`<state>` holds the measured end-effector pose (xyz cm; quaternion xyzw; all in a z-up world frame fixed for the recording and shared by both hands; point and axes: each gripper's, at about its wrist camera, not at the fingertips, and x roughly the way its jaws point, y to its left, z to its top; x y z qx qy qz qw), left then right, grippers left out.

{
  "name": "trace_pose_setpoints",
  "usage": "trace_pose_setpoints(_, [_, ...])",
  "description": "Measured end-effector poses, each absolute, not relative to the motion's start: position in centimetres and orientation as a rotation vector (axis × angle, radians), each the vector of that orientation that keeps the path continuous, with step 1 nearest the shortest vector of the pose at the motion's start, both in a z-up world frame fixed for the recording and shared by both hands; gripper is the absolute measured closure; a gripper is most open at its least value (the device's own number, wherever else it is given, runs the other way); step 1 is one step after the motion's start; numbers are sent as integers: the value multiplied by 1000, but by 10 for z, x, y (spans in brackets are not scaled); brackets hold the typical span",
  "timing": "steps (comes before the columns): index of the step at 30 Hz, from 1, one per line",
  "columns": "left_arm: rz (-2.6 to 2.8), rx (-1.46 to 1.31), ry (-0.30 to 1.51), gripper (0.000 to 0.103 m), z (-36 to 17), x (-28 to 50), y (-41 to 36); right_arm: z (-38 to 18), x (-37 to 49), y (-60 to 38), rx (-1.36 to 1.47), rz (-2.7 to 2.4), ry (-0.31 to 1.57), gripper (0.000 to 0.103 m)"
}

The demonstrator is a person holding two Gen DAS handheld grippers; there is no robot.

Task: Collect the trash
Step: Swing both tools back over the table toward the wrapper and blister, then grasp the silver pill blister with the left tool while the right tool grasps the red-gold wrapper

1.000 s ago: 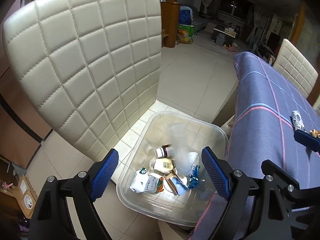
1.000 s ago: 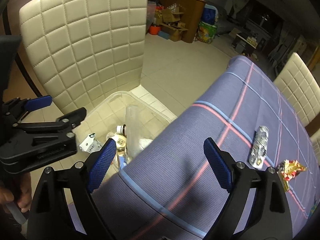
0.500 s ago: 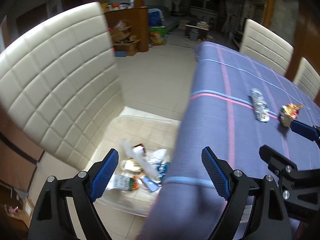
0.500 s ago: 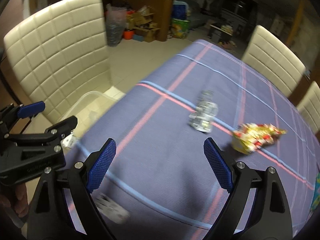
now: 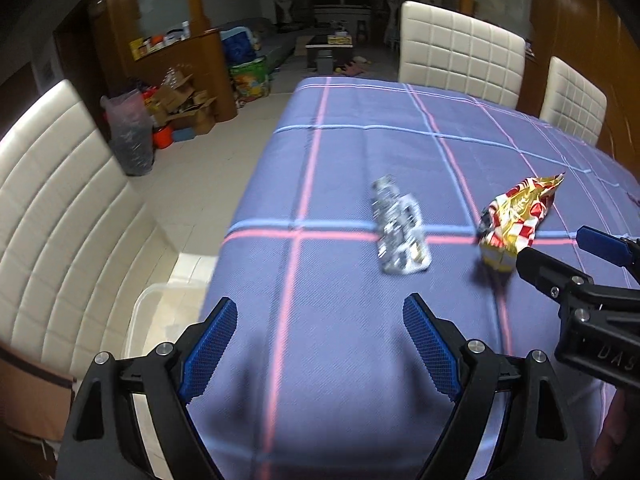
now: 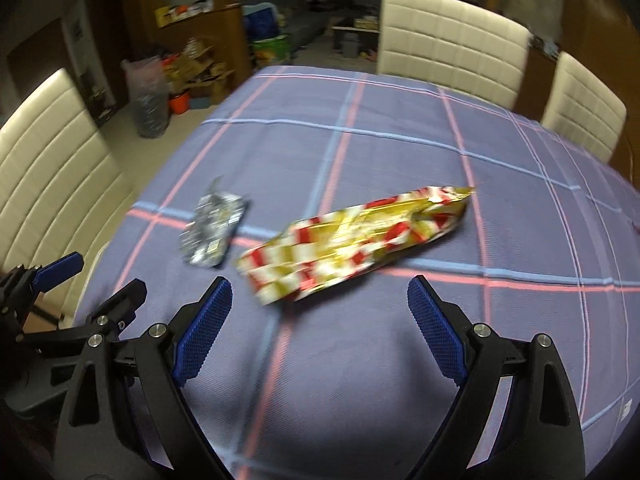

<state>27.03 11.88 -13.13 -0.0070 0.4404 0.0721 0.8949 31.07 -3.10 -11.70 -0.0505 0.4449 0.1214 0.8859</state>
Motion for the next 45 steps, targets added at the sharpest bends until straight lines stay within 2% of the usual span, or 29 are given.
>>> trace_pose_setpoints(10, [111, 54, 943, 20, -152, 329, 91, -142, 368, -64, -15, 185, 993, 16])
trace_pose_setpoints(20, [101, 42, 936, 20, -156, 343, 93, -155, 389, -58, -25, 180, 1023, 15])
trace_pose_setpoints(22, [112, 21, 940, 20, -156, 341, 98, -149, 383, -55, -12, 216, 1011, 13])
trace_pose_setpoints(23, [119, 14, 941, 20, -156, 342, 100, -146, 380, -54, -7, 227, 1006, 7])
trace_pose_setpoints(24, [130, 7, 941, 20, -157, 343, 102, -144, 378, -55, -2, 228, 996, 6])
trace_pose_setpoints(30, [163, -1, 941, 20, -157, 345, 112, -128, 365, -41, -134, 151, 871, 7])
trace_pose_setpoints(32, [165, 6, 938, 20, -157, 346, 112, -130, 365, -35, -157, 158, 875, 18])
trace_pose_setpoints(37, [145, -6, 932, 26, -157, 346, 112, -148, 377, -27, -185, 195, 958, 61])
trace_pose_setpoints(39, [127, -13, 928, 34, -157, 345, 112, -154, 377, -28, -196, 203, 957, 66])
trace_pose_setpoints(41, [102, -17, 923, 54, -156, 345, 109, -154, 375, -26, -196, 220, 945, 72])
trace_pose_setpoints(43, [90, -8, 920, 68, -154, 344, 105, -153, 372, -27, -172, 244, 945, 77])
trace_pose_setpoints(45, [85, 8, 912, 72, -153, 343, 101, -150, 369, -27, -161, 262, 945, 85])
